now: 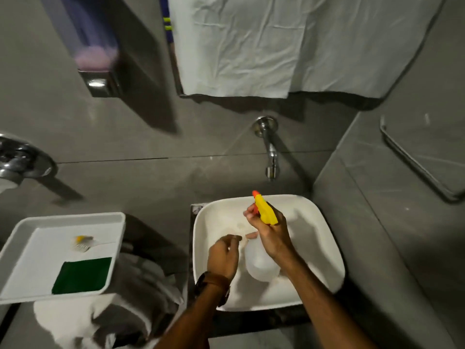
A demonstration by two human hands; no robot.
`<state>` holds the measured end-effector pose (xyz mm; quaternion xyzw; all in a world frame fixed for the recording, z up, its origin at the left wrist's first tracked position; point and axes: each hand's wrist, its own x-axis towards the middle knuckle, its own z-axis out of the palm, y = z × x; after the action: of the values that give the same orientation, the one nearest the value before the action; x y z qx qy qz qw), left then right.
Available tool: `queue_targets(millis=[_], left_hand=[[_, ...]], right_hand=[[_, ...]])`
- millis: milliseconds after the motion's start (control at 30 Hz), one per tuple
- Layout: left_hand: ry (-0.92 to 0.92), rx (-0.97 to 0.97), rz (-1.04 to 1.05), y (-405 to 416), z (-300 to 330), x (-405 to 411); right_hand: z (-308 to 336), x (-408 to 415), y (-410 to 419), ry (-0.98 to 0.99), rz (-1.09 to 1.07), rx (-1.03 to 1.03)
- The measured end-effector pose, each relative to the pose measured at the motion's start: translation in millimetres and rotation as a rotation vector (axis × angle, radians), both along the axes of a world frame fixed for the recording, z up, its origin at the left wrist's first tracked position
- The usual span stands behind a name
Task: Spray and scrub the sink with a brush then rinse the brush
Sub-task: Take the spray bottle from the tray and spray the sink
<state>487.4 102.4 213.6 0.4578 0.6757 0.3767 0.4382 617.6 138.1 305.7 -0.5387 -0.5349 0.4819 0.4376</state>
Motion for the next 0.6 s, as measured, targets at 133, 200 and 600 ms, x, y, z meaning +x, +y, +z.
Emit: queue_targets(millis=[133,200,600], left_hand=[[0.572,0.184,0.001,0.9,-38.1,-13.6],[0.758,0.132,-0.015,-3.6,-58.3,-28.4],[0.633,0.021,0.049,-22.9,-90.1,-52.1]], right_hand=[[-7.5,40.4,-16.6,-0.147,0.064,-0.217],[-14.7,55.6,-28.6,-0.252,0.137,-0.373],[-56.6,62.4,-58.9,-0.322,0.101,-0.676]])
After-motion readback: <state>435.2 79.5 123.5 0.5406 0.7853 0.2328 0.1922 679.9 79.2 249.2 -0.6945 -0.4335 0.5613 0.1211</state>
